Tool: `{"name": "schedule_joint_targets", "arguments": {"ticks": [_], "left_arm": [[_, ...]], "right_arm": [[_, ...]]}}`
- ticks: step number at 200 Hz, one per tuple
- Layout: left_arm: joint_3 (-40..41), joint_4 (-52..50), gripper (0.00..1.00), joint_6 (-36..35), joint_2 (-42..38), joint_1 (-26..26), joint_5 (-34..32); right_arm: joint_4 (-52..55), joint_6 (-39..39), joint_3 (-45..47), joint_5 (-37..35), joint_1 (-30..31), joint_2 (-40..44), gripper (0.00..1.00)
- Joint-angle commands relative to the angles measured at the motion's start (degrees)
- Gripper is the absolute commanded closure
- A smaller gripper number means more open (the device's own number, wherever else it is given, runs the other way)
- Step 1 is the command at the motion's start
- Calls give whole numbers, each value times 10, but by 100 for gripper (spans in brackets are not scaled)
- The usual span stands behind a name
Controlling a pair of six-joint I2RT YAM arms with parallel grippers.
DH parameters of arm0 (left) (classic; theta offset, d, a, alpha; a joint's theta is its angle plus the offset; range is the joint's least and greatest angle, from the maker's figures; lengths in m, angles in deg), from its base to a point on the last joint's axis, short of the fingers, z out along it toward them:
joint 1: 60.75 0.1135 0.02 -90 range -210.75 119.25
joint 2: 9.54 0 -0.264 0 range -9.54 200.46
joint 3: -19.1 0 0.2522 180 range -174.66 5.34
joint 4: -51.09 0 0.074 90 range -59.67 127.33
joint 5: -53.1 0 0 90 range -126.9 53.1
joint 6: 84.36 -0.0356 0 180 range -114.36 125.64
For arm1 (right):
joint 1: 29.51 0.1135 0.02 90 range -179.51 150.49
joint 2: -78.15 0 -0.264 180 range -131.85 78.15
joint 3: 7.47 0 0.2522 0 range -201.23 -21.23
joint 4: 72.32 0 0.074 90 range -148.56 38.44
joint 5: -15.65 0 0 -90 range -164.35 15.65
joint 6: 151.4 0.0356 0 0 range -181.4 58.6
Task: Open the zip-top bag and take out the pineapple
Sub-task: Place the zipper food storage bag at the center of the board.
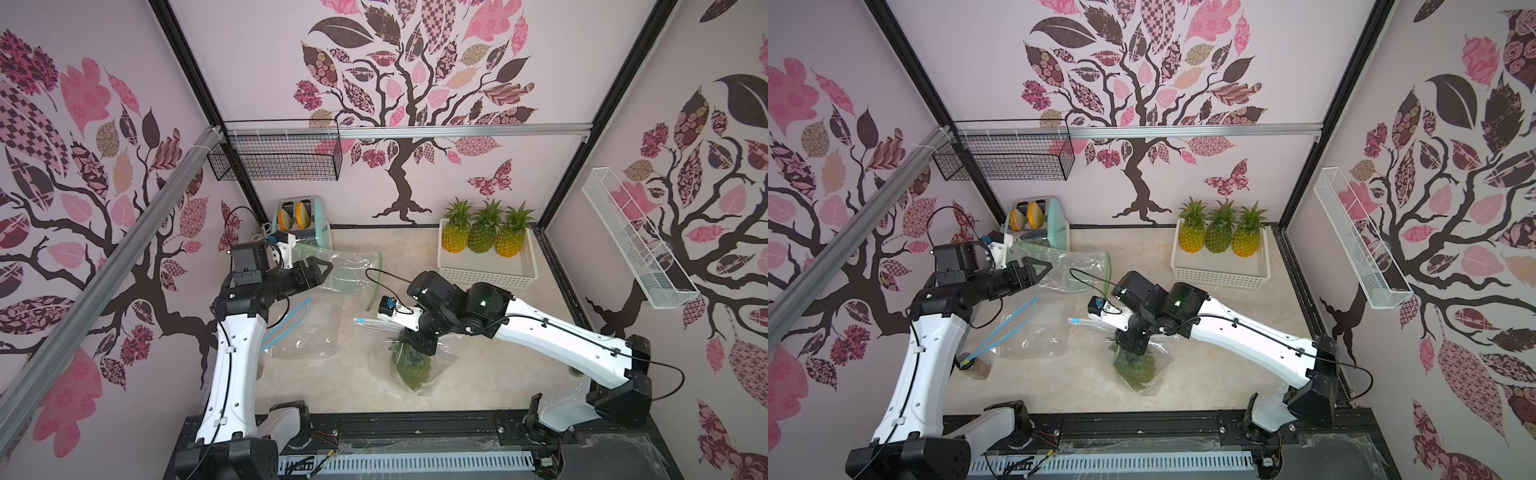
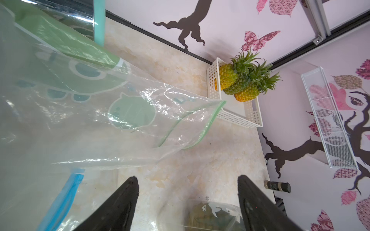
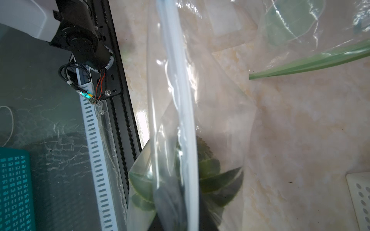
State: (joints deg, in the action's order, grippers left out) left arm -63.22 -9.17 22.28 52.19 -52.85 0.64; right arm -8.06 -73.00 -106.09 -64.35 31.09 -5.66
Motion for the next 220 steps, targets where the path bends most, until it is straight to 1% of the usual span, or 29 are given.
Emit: {"name": "schedule_joint_targets", "arguments": {"ticks": [1,25,42,86,103,116,127,149,169,220], "left_arm": [[22,-7,20,-1,-31,2,48],[48,-5,20,-1,-61,2,61],[62,-3,20,2,-78,3,65],[92,-5,22,4,-123,2,82],[106,4,26,6,-146,3,84],[119,20,33,13,-163,3,96],[133,38,36,25,-177,3,104],[162,69,37,49,-200,3,116],[179,79,37,54,-216,2,122],[175,36,38,12,-235,2,112]], "right_arm": [[-20,17,-2,-6,3,18,75],[-12,19,-14,-10,3,18,59],[-5,17,-27,-13,3,15,54],[5,16,-68,-20,4,10,49],[3,20,-84,-19,4,9,48],[-4,25,-92,-15,4,8,47],[-8,26,-101,-8,4,3,47],[-14,27,-117,-4,4,-16,47],[-22,32,-124,-11,4,-30,46],[-74,51,-133,-8,4,-49,45]]}}
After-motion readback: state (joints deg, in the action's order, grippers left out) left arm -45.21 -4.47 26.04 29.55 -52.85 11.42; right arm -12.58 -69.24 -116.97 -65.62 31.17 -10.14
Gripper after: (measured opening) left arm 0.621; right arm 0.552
